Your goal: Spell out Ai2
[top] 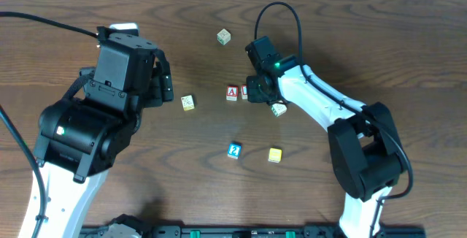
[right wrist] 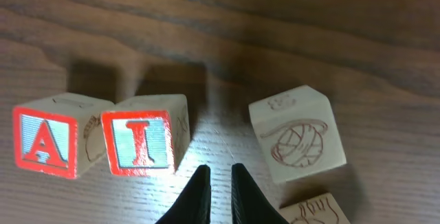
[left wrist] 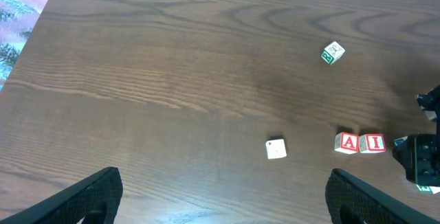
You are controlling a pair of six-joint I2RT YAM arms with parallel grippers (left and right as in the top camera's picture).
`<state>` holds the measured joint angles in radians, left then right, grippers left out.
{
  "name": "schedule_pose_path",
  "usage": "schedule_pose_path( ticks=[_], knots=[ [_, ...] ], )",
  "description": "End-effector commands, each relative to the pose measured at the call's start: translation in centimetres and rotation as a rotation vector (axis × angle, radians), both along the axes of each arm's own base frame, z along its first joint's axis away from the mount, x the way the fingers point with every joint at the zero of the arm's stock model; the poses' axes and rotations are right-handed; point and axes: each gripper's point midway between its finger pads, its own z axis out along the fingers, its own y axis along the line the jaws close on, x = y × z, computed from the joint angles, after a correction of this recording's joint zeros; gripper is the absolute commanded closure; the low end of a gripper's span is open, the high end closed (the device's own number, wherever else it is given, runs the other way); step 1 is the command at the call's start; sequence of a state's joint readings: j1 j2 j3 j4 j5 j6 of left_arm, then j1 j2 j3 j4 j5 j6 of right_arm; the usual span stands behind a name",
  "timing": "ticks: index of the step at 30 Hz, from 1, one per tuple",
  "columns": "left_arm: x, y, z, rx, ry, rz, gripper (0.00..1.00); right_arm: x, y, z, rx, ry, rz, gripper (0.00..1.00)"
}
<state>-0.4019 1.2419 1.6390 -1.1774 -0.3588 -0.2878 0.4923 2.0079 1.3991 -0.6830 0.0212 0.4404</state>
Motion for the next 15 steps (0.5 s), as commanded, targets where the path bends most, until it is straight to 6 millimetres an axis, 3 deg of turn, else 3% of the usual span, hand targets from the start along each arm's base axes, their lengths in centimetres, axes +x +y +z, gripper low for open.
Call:
schedule_pose_path(
  ticks=[1, 15],
  knots=[
    [0.1, 0.3, 0.5, -0.006, -0.016, 0.016, 0.05, 0.0, 0.3, -0.5, 0.004, 0.002, -0.007, 0.88],
    [0.1, 0.2, 0.6, -0.007, -0.019, 0.016, 0.05, 0.8, 0.7, -1.8, 0.005, -0.014, -0.001, 0.83]
  ],
)
